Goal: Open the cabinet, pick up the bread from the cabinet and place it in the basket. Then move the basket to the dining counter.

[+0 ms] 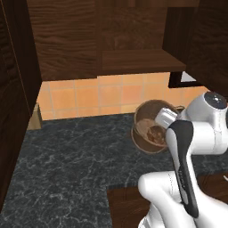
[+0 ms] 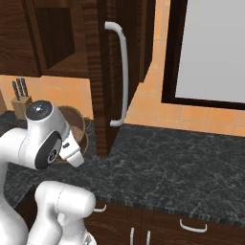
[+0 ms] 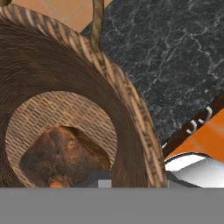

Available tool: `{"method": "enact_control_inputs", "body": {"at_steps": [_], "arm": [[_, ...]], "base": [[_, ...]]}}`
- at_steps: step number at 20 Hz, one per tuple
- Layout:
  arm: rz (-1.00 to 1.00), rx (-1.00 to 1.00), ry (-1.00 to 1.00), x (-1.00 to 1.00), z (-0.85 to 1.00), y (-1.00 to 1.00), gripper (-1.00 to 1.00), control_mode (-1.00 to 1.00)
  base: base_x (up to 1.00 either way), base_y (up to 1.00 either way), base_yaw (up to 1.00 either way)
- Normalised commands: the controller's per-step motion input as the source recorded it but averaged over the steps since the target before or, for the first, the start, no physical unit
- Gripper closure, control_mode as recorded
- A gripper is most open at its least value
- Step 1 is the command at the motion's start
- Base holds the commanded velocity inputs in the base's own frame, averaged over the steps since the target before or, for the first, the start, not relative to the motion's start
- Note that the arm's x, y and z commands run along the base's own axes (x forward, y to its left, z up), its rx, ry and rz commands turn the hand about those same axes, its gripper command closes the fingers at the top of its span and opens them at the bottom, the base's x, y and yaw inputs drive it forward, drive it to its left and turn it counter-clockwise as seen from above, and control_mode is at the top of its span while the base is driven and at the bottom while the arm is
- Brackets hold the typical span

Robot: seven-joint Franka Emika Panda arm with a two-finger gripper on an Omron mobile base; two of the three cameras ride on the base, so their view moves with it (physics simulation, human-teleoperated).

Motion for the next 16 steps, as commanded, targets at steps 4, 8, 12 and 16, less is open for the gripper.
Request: {"method": "enact_control_inputs", "body": {"at_steps": [4, 8, 12, 16], "arm": [[0.04, 0.00, -0.17, -0.65, 0.74, 0.00, 1.00, -1.00], [0.02, 0.00, -0.16, -0.76, 0.56, 0.00, 1.00, -1.00], [0.00, 0.00, -0.02, -0.24, 0.07, -0.04, 1.00, 1.00], [0.00, 0.00, 0.00, 0.00, 0.00, 0.00, 1.00, 1.00]], "base": [[0.00, 0.00, 0.00], [0.00, 0.00, 0.00], [-0.75, -0.27, 0.00], [-1.00, -0.40, 0.00]]}}
